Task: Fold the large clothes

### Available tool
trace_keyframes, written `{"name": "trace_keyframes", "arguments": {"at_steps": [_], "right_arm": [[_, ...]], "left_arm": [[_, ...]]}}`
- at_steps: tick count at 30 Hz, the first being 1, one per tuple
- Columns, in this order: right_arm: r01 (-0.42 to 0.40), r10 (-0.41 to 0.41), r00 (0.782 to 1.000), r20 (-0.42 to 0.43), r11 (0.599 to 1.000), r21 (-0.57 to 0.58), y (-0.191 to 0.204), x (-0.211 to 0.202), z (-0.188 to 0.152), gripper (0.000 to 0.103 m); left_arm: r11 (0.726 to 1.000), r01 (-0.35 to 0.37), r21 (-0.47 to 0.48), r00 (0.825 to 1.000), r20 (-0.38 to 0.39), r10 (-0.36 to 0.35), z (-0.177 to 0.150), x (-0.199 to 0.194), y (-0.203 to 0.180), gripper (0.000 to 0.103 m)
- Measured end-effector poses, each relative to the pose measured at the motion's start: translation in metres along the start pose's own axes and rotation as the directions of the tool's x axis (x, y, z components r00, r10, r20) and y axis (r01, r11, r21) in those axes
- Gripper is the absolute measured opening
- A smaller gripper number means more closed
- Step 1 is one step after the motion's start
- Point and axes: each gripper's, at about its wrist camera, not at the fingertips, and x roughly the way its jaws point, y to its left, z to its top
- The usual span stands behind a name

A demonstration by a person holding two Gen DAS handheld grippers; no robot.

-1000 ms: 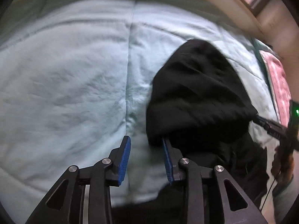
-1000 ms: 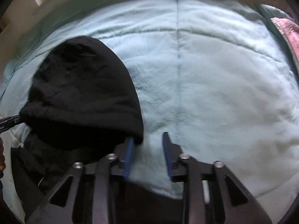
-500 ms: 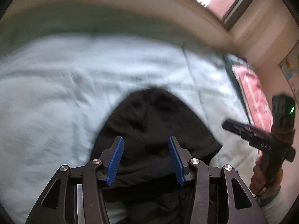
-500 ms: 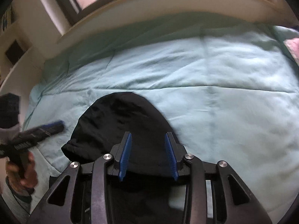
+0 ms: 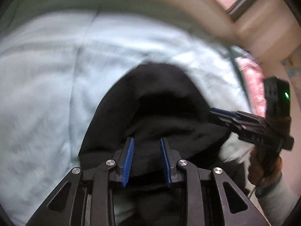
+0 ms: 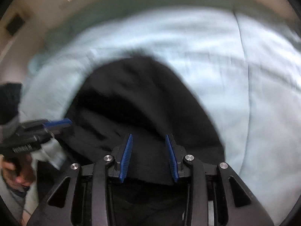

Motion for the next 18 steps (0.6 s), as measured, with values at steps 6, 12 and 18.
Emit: {"name": "trace_keyframes", "arguments": {"at_steps": [6,12,18], "right_arm": [[0.032,-0.028,0.996,0.090,0.999,-0.037,0.014,0.007,0.066,0.039],[0.076,-0.077,0.989,-0.124,0.997,-0.010,0.001,0.103,0.062,0.038],[0.031,-0.029,0.995,-0.100,0.999,0.022,-0.008,0.078,0.052,0.038]], "left_arm": [[0.992,-0.116,-0.048,0.991,0.064,0.119,0.038,0.028,0.002,0.034],[0.980,-0.134,-0.150,0.991,-0.045,0.128,0.029,0.086,0.042,0.034],[0.987,-0.111,-0.114,0.994,-0.030,0.109,0.026,0.060,0.049,0.034]]}}
